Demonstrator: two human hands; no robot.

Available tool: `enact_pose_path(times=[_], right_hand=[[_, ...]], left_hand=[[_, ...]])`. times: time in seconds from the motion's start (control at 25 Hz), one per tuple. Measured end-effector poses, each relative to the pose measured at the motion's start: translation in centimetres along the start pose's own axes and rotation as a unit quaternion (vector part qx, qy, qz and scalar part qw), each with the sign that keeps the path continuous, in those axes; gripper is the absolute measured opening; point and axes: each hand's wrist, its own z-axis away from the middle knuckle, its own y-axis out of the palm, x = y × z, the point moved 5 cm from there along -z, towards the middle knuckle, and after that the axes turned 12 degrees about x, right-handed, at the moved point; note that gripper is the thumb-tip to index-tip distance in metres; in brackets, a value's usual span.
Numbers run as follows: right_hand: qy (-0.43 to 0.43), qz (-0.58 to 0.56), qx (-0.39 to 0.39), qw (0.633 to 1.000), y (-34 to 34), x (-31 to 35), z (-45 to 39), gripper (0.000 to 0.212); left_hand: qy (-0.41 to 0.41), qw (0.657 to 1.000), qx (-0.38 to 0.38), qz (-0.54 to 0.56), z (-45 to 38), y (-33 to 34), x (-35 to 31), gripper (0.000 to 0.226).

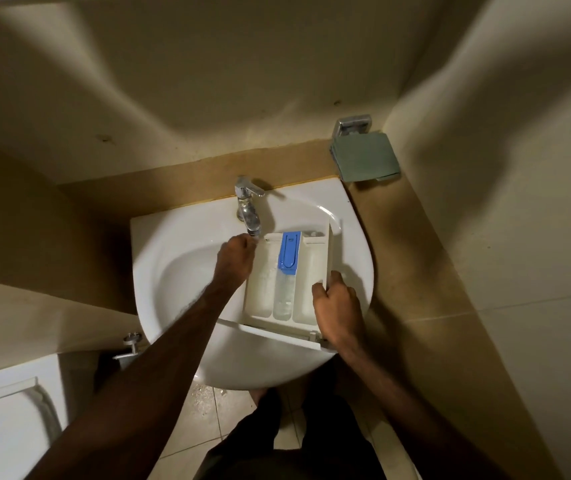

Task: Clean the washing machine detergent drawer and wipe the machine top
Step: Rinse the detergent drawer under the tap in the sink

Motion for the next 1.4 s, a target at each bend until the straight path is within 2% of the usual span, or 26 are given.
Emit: enact_pose_path(times=[0.24,0.4,0.48,0.56,0.64,0.72,0.76,0.8,0.84,0.88,0.96,1.04,1.16,1.32,1.4], right_hand=[[0.006,0.016,0.014,1.000,0.7,0.1,0.2,0.026],[0.013,0.011,0.026,1.000,0.7,0.1,-0.1,0.026],[0.024,0.003,0.034,0.999,0.8,0.0,-0.2,0.025],[0.029,-0.014,0.043,0.999,1.3,0.0,0.1,0.023],[0.029,-0.020,0.040,0.999,1.8,0.1,0.4,0.023],[0.032,-0.035,0.036,0.998,1.8,-0.2,0.3,0.023],[0.033,-0.046,0.037,0.998,1.7,-0.3,0.2,0.022],[0.034,-0.053,0.039,0.997,1.5,-0.3,0.2,0.022],[0.034,-0.055,0.039,0.997,1.4,-0.3,0.2,0.022],[0.032,-0.055,0.037,0.997,1.4,-0.4,0.2,0.021],[0.033,-0.056,0.037,0.997,1.9,-0.7,0.3,0.017],[0.037,-0.066,0.033,0.997,2.3,-0.7,0.6,0.016],[0.028,-0.086,0.007,0.996,2.1,-0.6,0.7,0.018],[-0.003,-0.098,0.012,0.995,2.6,0.0,-0.2,0.021],[-0.011,-0.119,0.025,0.992,3.2,0.2,-0.9,0.022]], left_hand=[[-0.034,0.996,0.006,-0.081,-1.1,-0.3,-1.1,0.045],[-0.009,0.996,0.047,0.072,0.5,1.6,0.5,0.021],[0.008,0.998,0.020,0.056,1.0,1.7,0.7,0.011],[0.010,0.998,-0.057,0.009,1.5,1.5,0.5,0.020],[0.012,0.996,-0.080,0.027,1.8,1.3,0.2,0.029],[-0.002,0.998,-0.035,0.060,1.4,1.1,0.7,0.024],[-0.020,0.995,0.006,0.096,1.3,1.0,1.1,0.011],[-0.042,0.988,0.055,0.141,1.3,1.3,1.6,0.017],[-0.059,0.976,0.101,0.181,1.6,1.8,1.8,0.031],[-0.069,0.973,0.121,0.182,1.8,2.1,2.0,0.036],[-0.076,0.990,0.083,0.081,1.6,1.8,1.9,0.031],[-0.072,0.995,0.060,0.025,1.5,1.4,1.7,0.038],[-0.051,0.995,0.078,-0.043,1.9,-0.2,0.4,0.052],[-0.017,0.988,0.097,-0.118,3.9,-2.6,0.7,0.037],[0.013,0.984,0.007,-0.179,6.1,-4.0,0.8,0.030]])
